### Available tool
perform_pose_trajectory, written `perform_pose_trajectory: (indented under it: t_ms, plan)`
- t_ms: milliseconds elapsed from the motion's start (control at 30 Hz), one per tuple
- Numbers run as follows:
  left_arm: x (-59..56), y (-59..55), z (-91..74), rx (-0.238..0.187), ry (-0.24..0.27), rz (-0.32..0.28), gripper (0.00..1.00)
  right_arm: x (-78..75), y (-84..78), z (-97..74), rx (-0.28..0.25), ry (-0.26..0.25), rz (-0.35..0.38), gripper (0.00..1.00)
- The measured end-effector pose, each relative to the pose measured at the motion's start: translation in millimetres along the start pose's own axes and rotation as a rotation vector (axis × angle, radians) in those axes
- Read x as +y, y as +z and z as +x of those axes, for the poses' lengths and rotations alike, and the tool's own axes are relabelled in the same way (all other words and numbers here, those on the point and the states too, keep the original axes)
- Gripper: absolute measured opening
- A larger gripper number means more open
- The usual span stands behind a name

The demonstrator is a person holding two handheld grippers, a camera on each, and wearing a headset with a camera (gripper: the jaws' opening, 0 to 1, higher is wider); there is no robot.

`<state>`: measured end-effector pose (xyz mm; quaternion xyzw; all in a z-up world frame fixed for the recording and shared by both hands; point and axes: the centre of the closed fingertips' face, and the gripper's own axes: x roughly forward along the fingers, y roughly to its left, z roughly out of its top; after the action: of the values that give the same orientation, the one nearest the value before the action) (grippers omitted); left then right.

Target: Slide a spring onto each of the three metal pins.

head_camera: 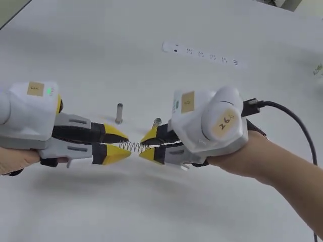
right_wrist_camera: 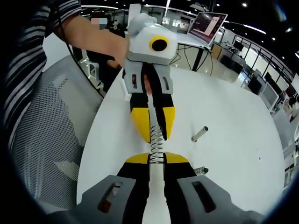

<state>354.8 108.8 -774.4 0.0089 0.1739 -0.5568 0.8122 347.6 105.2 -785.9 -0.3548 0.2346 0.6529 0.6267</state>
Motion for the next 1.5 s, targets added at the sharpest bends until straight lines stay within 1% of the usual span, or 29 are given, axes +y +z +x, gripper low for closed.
perform_pose_trajectory:
  t_ms: [300,500,633,867,1000,1033,1133,1267,1333,1500]
  plan:
    - [-3.6,0.3,1.4,0.004,-0.026,0.018,0.03,1.9,-2.2,-1.6,0.002,0.008,-0.001,0.07]
    - [-5.6,2.9,1.1,0.002,-0.041,0.026,0.03,2.0,-1.5,-3.3,-0.007,0.008,0.011,0.07]
    - [-7.0,4.6,0.6,0.002,-0.052,0.028,0.02,2.2,-1.0,-4.0,-0.018,0.007,0.036,0.08]
    - [-11.4,3.6,1.6,0.013,-0.073,0.027,0.02,5.3,-3.0,-4.1,-0.028,0.008,0.075,0.09]
    - [-12.3,4.2,1.7,0.011,-0.077,0.024,0.02,4.8,-8.9,-6.5,-0.022,0.000,0.090,0.11]
    - [-12.3,4.0,1.6,0.012,-0.078,0.024,0.02,3.8,-10.0,-7.7,-0.025,-0.006,0.096,0.11]
    - [-13.1,4.0,1.7,0.015,-0.083,0.023,0.02,4.8,-9.9,-8.6,-0.035,-0.001,0.105,0.11]
    - [-13.9,3.7,2.5,0.018,-0.087,0.025,0.02,7.7,-9.9,-6.5,-0.040,0.007,0.100,0.10]
    - [-14.3,3.2,2.7,0.022,-0.087,0.026,0.02,8.9,-9.6,-5.7,-0.041,0.010,0.090,0.08]
    - [-13.6,2.2,1.3,0.027,-0.084,0.023,0.02,8.8,-8.1,-6.2,-0.050,0.011,0.073,0.07]
